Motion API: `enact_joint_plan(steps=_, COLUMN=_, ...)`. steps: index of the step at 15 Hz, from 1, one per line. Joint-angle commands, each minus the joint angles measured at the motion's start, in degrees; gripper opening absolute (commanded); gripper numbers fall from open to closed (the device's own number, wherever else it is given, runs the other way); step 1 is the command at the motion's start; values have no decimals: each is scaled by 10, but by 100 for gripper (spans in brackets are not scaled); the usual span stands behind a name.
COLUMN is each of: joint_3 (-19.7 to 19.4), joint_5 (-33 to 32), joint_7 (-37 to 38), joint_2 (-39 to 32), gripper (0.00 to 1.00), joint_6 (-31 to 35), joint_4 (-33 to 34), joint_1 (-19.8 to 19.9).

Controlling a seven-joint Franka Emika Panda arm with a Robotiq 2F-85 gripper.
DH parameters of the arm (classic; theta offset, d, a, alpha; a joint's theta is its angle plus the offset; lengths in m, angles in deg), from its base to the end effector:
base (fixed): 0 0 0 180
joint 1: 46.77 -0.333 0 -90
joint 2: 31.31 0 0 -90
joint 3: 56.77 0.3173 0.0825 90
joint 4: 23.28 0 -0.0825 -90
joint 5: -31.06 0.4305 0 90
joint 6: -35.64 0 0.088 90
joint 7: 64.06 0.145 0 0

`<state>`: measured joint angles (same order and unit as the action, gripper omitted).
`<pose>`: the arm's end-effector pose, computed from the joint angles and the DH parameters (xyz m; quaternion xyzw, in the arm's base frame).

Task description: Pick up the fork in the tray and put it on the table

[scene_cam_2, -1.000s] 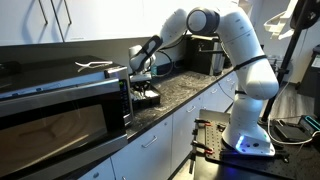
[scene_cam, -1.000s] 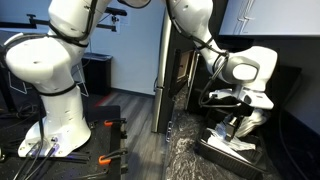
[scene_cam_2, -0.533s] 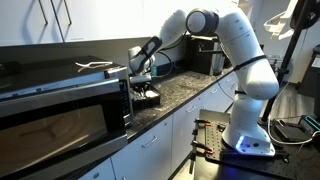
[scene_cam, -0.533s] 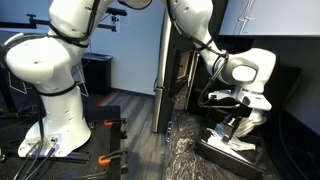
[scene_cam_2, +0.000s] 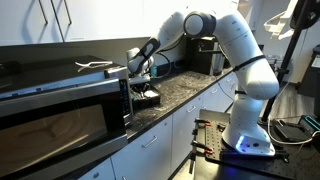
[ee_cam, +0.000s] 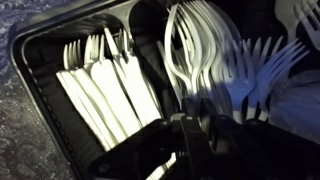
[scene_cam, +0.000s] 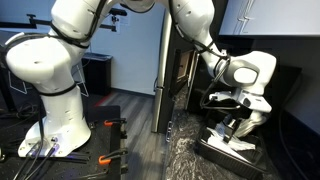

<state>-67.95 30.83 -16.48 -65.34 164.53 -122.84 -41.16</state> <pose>0.6640 -0.1957 0.1681 0.8527 -0.5181 -0.0194 0.0639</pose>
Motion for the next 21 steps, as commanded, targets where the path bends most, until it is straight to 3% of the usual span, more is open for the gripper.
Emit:
enact_joint_plan(steps=1, joint_3=-7, joint_5=0, joint_7=-1, joint_2=2, gripper=0, joint_6=-17, joint_4=14, joint_1=-12)
enact_joint_plan(steps=12, joint_3=-14, joint_5=-52, joint_7=14, joint_2=105, gripper=1, joint_6=2, joint_4=-47, joint_1=-53)
enact_joint_plan(steps=21, joint_3=-12, joint_5=-112, joint_7=82, joint_2=237, gripper=1, joint_6=-69, joint_4=-149, joint_1=-55)
